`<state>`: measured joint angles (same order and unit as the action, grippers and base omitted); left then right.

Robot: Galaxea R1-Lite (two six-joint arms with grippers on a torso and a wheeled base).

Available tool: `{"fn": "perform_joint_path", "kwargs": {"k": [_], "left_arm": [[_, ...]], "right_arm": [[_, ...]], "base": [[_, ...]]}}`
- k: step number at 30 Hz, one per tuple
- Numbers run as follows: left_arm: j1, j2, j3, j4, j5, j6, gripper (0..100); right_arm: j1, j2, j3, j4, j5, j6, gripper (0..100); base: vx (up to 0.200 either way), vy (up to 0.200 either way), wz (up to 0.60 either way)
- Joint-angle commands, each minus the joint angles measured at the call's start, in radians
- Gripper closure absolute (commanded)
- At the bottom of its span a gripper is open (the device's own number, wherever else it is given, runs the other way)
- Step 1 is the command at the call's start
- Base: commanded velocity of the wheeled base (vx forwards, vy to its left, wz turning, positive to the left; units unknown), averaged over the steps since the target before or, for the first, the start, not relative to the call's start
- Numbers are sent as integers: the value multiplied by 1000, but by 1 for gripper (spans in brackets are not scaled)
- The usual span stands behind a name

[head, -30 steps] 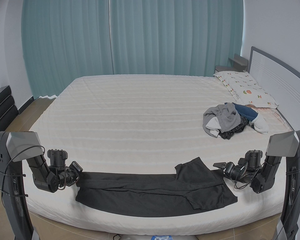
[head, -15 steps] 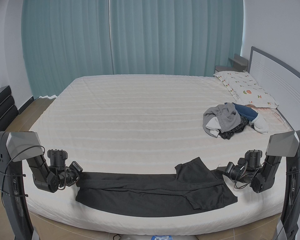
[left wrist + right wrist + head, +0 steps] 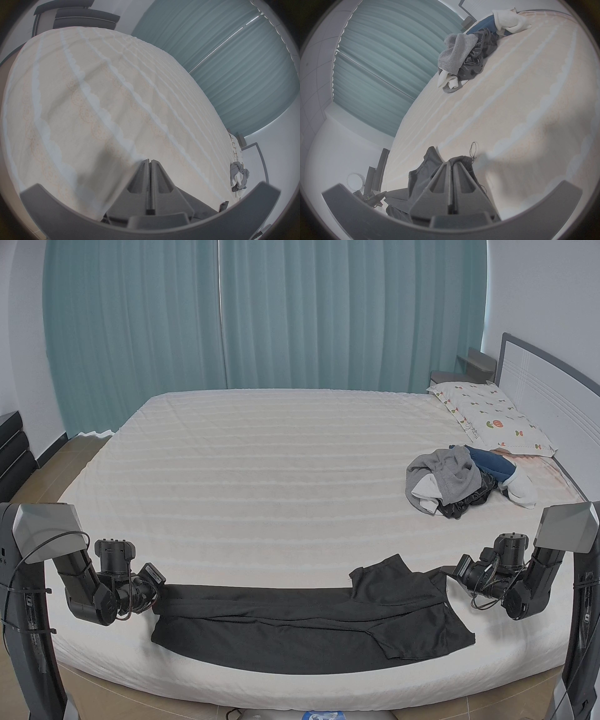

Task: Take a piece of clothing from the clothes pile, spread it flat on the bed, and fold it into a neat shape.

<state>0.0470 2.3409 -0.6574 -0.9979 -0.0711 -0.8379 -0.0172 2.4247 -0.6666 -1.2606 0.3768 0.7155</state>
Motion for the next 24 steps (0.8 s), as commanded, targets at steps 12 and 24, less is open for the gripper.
{"fn": "perform_joint_path", "kwargs": {"k": [12, 24], "left_arm": [[1, -6, 12, 8, -12, 3, 100], [4, -8, 24, -7, -18, -6, 0]], "right_arm": [[-9, 27, -13, -37, 1, 1, 0], [40, -68, 76, -157, 7, -1, 0]], "base": [[0, 0, 0], [0, 0, 0]]}}
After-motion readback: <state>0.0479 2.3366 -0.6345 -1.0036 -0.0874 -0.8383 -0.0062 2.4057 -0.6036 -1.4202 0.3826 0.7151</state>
